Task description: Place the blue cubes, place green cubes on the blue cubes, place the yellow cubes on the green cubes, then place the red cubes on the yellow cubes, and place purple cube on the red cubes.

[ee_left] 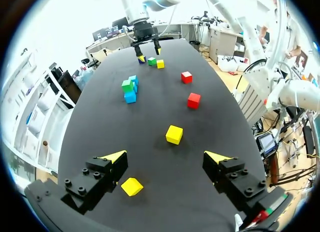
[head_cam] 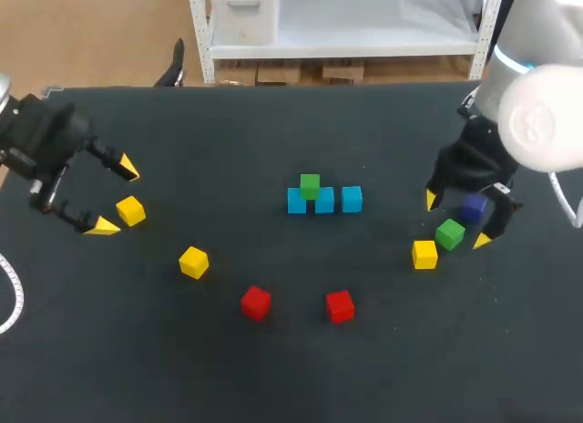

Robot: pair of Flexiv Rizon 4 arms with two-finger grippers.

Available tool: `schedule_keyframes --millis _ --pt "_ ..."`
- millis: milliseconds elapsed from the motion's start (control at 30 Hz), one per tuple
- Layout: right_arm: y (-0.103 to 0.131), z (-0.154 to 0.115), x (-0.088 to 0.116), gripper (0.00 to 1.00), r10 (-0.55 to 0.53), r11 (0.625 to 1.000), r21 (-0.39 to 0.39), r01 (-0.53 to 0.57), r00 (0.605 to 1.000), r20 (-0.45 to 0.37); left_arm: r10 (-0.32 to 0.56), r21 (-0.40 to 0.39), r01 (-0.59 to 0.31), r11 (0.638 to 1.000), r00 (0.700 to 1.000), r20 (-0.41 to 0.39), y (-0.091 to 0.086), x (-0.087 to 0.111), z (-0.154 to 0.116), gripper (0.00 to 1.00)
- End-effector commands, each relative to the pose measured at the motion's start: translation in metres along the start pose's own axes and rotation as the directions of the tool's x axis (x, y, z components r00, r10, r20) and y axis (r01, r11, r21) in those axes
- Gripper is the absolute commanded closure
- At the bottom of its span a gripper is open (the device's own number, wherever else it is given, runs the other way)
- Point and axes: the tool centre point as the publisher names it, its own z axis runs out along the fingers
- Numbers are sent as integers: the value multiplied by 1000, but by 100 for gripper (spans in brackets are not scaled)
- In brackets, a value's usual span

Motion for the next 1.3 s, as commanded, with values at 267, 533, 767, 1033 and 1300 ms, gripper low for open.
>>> schedule_keyframes --millis 267,533,767,1033,1300 --pt "-1 17 -5 0 -6 1000 14 6 1000 -24 3 2 -3 1000 1000 2 1 1 0 0" --pt "0 18 -1 12 -2 1000 16 2 999 -36 3 2 -3 1000 1000 2 1 1 0 0" --pt "0 19 6 55 -9 1000 13 10 998 -63 3 2 -3 1000 1000 2 1 1 0 0" --pt "1 24 7 100 -6 1000 19 7 998 -67 3 2 -3 1000 1000 2 1 1 0 0" --pt "0 8 8 100 69 998 12 -68 996 -65 3 2 -3 1000 1000 2 1 1 0 0"
